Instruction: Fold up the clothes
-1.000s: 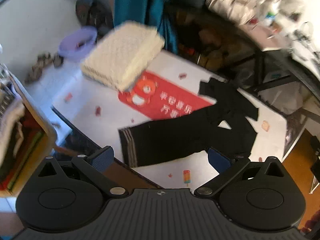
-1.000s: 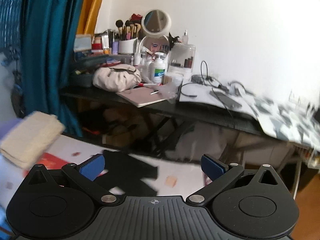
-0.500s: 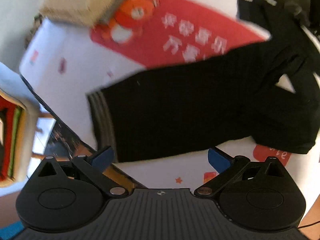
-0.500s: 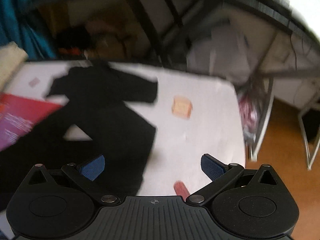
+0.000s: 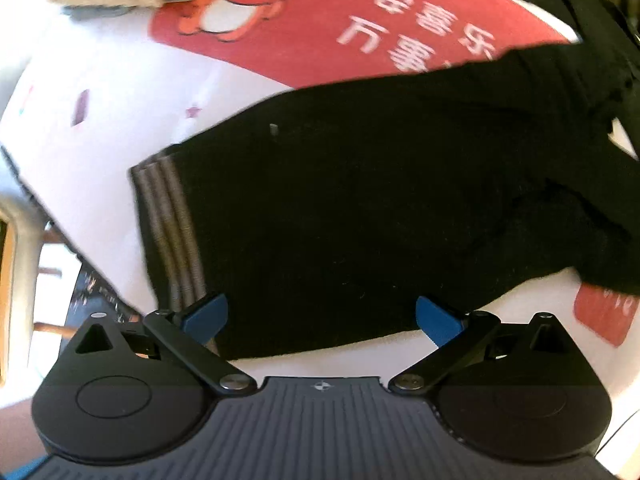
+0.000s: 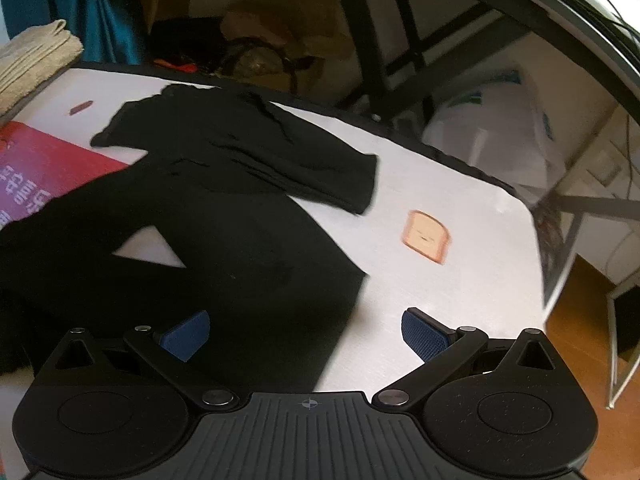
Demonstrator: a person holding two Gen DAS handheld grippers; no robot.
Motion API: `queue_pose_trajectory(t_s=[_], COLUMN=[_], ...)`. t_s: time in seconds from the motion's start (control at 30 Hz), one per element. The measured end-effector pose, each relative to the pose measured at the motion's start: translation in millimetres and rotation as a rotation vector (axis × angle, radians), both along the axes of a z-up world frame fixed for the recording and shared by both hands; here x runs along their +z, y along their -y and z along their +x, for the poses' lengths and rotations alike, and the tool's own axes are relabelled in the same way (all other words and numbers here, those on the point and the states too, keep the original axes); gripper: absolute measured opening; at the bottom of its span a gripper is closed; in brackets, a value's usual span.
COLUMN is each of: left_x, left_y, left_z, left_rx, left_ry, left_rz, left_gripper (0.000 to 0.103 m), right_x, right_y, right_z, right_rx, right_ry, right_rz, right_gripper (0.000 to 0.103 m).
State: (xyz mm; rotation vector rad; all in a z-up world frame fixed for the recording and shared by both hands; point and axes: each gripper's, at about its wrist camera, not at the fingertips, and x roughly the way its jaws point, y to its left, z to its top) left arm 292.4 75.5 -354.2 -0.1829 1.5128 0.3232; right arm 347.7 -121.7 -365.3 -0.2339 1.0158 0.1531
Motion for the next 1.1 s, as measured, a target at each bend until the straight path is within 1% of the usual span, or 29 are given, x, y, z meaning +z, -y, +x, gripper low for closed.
queue_pose_trajectory(t_s=[0.1, 0.2, 0.23, 0.3, 0.4, 0.47, 0.53, 0.6, 0.63, 0.67, 0.73, 0.77, 0.8, 0.83, 0.87, 0.9, 0.93, 0.97, 1.0, 1.03, 1.07, 1.1], left_x=[0.7, 1.5, 2.6, 4.9, 8.6, 10.8, 12.4, 6.8, 6.6, 8.1, 0.4, -0.4, -0.5, -0.6, 0.7, 2.2, 2.8, 3.3, 3.2, 3.0, 2.8, 2.6], left_y=[-2.3, -4.9, -2.6, 1.5, 8.0, 11.4, 13.4, 10.6, 12.4, 16.6, 16.8, 16.5, 17.1, 17.8, 20.5, 23.5, 27.8, 32.3, 33.6, 34.5, 35.3, 36.1], left_z=[-4.0, -7.9, -9.4, -14.7, -24.8, -28.6, -26.5, -24.0, -22.2, -19.9, -20.9, -19.1, -16.3, -13.4, -11.4, -9.6, -9.1, -8.7, -9.7, -10.9, -12.1, -13.3], left_rx=[0.002, 0.005, 0.000, 0.005, -0.006, -0.035, -0.056, -0.099, -0.155, -0.228, -0.338, -0.375, -0.396, -0.414, -0.443, -0.474, -0.505, -0.536, -0.546, -0.554, -0.561, -0.568], left_ry=[0.032, 0.062, 0.074, 0.107, 0.170, 0.201, 0.201, 0.196, 0.199, 0.206, 0.224, 0.227, 0.223, 0.218, 0.215, 0.213, 0.215, 0.217, 0.221, 0.225, 0.230, 0.234], left_rz=[-0.031, -0.063, -0.056, -0.045, -0.024, -0.017, -0.017, -0.009, 0.004, 0.020, 0.042, 0.045, 0.044, 0.042, 0.041, 0.039, 0.047, 0.055, 0.064, 0.071, 0.079, 0.087], left_gripper=[0.103, 0.103, 0.103, 0.103, 0.103, 0.103, 0.103, 0.103, 0.103, 0.103, 0.103, 0.103, 0.103, 0.102, 0.099, 0.096, 0.095, 0.095, 0.096, 0.096, 0.098, 0.099], right_x=[-4.5, -13.6, -16.2, -16.8, -17.5, -18.1, -18.3, -18.7, -18.7, -17.7, -14.6, -13.6, -12.7, -11.6, -10.6, -9.6, -8.7, -7.9, -6.8, -5.6, -4.4, -2.0], right_y=[-14.2, -22.8, -23.9, -24.5, -26.8, -25.4, -23.2, -22.4, -23.0, -23.7, -26.1, -27.3, -28.5, -30.6, -32.8, -35.0, -36.7, -38.5, -38.6, -38.4, -38.2, -36.2], right_z=[2.6, 4.7, 4.6, 1.9, 0.3, 0.4, 2.7, 4.9, 5.0, 4.7, 3.4, 3.1, 2.9, 2.2, 1.4, 0.6, 0.0, -0.6, 1.0, 2.9, 4.9, 6.0], right_rx=[0.031, 0.049, 0.051, 0.051, 0.067, 0.054, 0.018, -0.018, -0.022, -0.007, 0.022, 0.018, 0.012, 0.018, 0.026, 0.035, 0.044, 0.052, 0.045, 0.035, 0.025, -0.008], right_ry=[0.037, 0.027, 0.024, 0.054, 0.073, 0.074, 0.060, 0.044, 0.041, 0.039, 0.026, 0.020, 0.014, 0.011, 0.008, 0.006, 0.000, -0.008, -0.017, -0.027, -0.037, -0.020], right_rz=[-0.049, -0.075, -0.077, -0.071, -0.083, -0.070, -0.044, -0.018, 0.000, 0.026, 0.081, 0.092, 0.099, 0.107, 0.115, 0.124, 0.137, 0.152, 0.156, 0.160, 0.163, 0.157], right_gripper=[0.102, 0.102, 0.102, 0.102, 0.102, 0.102, 0.102, 0.100, 0.094, 0.080, 0.062, 0.056, 0.052, 0.042, 0.032, 0.027, 0.026, 0.027, 0.030, 0.041, 0.064, 0.076])
